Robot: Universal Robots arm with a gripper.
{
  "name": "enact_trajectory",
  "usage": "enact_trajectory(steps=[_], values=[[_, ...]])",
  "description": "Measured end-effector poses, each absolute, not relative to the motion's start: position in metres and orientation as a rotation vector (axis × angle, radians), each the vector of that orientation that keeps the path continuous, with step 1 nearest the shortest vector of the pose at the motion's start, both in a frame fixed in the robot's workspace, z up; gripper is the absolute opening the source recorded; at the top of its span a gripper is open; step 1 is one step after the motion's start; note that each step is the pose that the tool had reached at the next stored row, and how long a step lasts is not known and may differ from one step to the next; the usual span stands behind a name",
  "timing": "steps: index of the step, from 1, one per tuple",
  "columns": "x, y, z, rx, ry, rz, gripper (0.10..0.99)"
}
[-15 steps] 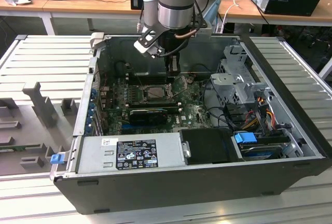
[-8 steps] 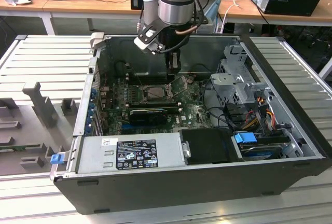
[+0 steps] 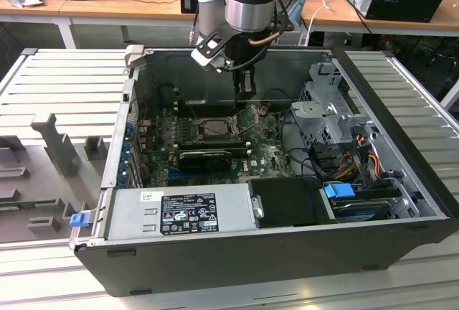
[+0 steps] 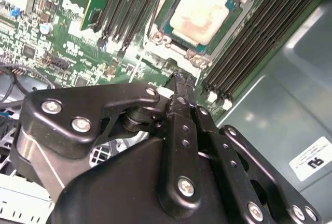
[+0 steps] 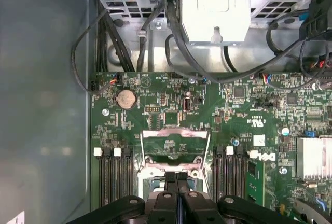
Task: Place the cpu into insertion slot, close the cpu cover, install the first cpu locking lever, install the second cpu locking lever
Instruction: 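Close the cpu cover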
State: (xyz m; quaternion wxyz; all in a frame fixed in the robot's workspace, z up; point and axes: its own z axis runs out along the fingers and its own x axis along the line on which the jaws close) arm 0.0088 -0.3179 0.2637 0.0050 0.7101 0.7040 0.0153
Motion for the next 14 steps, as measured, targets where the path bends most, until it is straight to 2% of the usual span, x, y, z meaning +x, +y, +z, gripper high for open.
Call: enact_trajectory(steps=[14], values=[[0.035, -0.318, 0.264, 2.224, 2.205, 0.047, 0.106]])
